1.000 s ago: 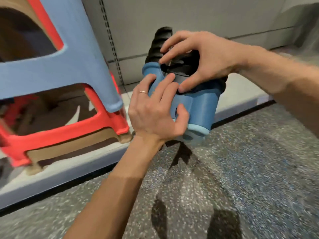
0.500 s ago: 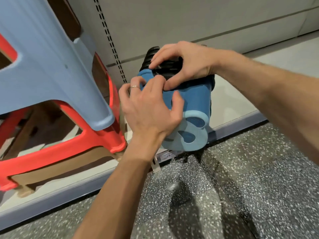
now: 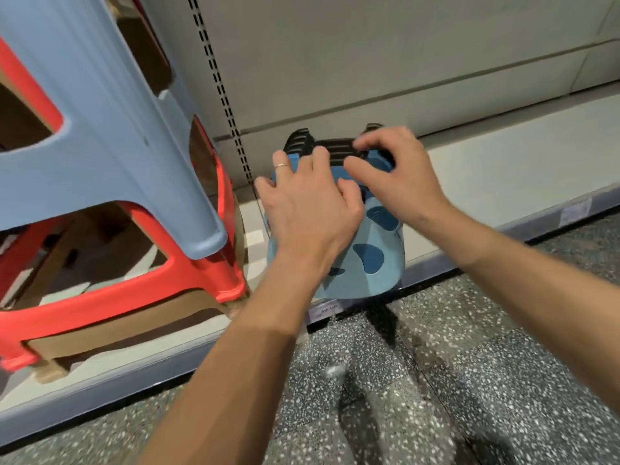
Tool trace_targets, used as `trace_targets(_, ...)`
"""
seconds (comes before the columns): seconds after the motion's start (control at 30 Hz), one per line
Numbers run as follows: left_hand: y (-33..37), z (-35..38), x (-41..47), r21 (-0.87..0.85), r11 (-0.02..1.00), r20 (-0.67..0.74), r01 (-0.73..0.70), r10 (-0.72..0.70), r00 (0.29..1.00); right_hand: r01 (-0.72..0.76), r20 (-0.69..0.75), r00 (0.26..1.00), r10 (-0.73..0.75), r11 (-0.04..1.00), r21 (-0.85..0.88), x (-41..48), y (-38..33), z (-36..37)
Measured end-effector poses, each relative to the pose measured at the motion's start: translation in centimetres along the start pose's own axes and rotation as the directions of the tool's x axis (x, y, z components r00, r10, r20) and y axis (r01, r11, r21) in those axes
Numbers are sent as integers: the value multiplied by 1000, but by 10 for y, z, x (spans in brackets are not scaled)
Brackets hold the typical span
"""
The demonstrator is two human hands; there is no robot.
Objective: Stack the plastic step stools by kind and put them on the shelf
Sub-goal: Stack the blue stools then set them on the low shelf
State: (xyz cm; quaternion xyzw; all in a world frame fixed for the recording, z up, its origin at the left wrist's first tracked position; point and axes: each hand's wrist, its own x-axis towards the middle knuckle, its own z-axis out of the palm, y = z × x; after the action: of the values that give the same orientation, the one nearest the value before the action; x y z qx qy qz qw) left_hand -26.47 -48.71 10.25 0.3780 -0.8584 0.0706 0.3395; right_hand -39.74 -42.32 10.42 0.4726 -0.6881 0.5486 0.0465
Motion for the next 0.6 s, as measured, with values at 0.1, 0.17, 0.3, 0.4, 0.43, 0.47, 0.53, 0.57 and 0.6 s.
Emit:
trace_targets(0.1, 17, 5, 6, 51, 997, 110, 56, -61, 992, -44, -140, 990, 27, 992, -118, -18, 0, 9)
trace_targets(0.17, 27, 6, 11, 63, 996, 192, 59, -70, 979, 0, -119, 993, -25, 978, -206, -25, 5, 12)
trace_targets(0.3, 2, 2, 8, -85, 992, 141, -97, 108, 984, 201, 55, 980, -193, 936, -291, -28, 24, -2)
trace_targets(0.4, -42, -1, -8, -231, 934, 147, -274, 312, 939, 268, 203, 956, -212, 911, -313, -21, 27, -14)
trace_targets(0.43, -52, 1, -12, -253, 922, 167, -294, 340, 925, 287, 262, 943, -206, 901, -325, -19, 28, -14)
trace_targets(0.47, -57, 7, -14, -257, 921, 182, -291, 342, 922, 305, 319, 927, -196, 890, -339, -17, 32, -13)
trace_targets(0.53, -53, 19, -18, -225, 941, 194, -253, 297, 935, 304, 366, 914, -173, 891, -338, -12, 38, -9)
trace_targets(0.57, -46, 25, -19, -212, 951, 193, -224, 265, 945, 292, 359, 918, -167, 898, -329, -7, 39, -7)
trace_targets(0.6, -38, 30, -18, -204, 960, 185, -192, 231, 955, 276, 347, 925, -156, 904, -326, -2, 38, -4)
